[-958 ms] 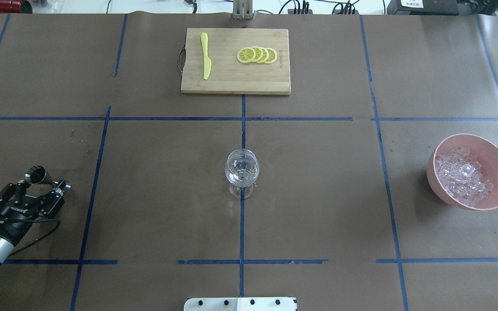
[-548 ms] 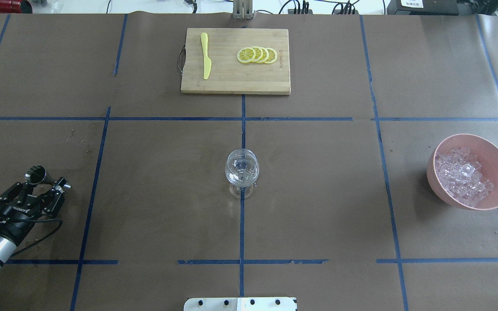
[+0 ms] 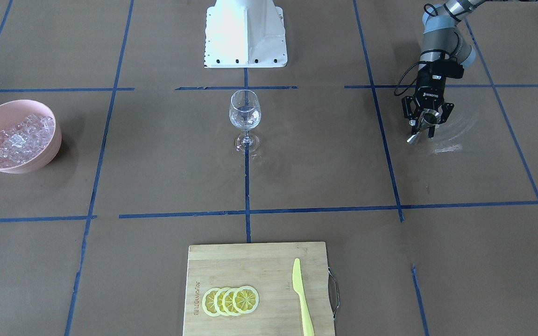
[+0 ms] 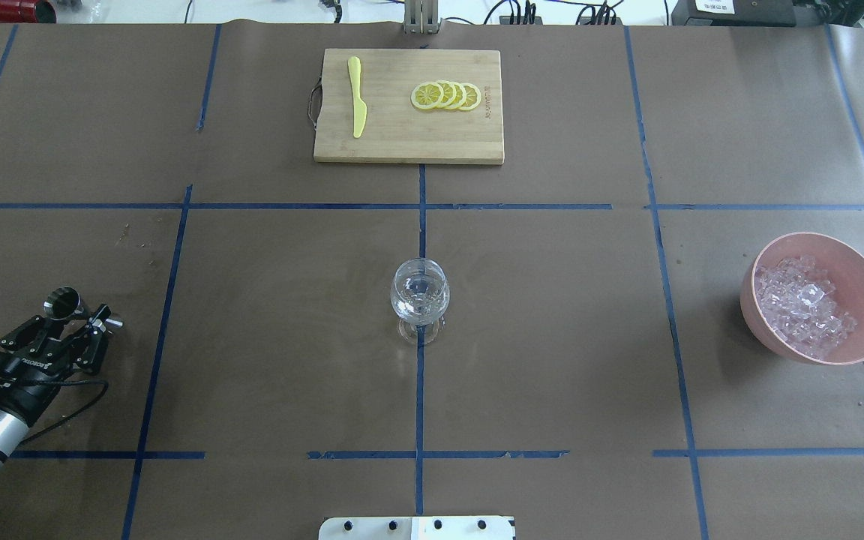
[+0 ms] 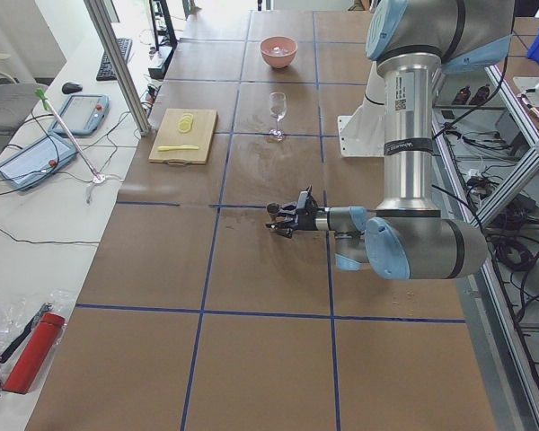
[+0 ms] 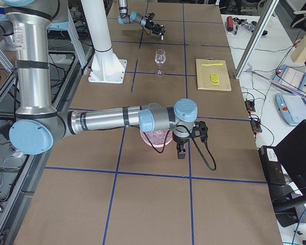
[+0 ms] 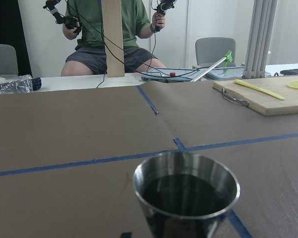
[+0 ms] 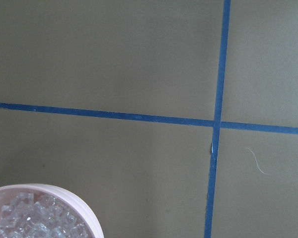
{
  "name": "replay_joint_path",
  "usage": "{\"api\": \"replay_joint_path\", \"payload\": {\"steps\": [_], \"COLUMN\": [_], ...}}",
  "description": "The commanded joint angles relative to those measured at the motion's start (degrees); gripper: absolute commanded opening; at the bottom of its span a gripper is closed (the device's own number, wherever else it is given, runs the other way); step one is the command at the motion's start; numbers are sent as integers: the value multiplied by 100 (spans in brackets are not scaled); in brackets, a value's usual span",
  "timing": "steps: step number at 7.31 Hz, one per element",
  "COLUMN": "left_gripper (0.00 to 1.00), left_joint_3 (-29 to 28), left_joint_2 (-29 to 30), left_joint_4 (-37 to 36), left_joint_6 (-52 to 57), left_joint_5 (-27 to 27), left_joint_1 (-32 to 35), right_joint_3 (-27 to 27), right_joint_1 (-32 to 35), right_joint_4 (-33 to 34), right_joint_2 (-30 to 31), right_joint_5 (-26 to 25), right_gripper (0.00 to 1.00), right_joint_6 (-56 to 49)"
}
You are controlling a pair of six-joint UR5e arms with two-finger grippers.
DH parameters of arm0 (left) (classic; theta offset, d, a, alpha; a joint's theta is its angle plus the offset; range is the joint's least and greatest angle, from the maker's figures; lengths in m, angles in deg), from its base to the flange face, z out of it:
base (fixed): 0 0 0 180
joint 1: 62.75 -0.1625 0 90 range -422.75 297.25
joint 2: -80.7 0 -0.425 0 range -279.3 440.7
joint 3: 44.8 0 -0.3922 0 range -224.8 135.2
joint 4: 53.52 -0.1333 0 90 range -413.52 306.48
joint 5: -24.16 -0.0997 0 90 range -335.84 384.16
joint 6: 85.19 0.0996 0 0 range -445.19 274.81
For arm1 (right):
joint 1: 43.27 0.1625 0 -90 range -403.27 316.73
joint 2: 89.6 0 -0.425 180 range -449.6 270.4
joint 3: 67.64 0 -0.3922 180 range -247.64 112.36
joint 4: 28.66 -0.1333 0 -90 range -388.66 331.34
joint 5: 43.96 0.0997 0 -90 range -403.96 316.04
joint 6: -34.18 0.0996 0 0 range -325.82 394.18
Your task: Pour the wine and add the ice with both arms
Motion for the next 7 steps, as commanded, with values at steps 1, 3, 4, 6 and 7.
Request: {"api": "replay_joint_path", "payload": {"steps": [1,3,4,6,7], "left_gripper": [40,27,15,0,0], "left_joint_3": [6,15,24,94,198], "left_joint_2": [0,0,0,0,0], "left_joint_4": [0,9,9,18,26], "left_joint_6": [-3,-3,-12,-21,14], "left_joint_5": [5,23,32,32,32], "left_joint_1": [0,0,0,0,0], "right_joint_3": [-8,-8,-8,-8,1], "right_joint_1": [0,0,0,0,0], "right_joint_4": [0,0,0,0,0], "right_joint_2": [0,0,0,0,-9], "right_joint_5": [0,0,0,0,0], "right_gripper": [100,100,100,100,100], "right_joint_6": [-3,-3,-3,-3,-3]}}
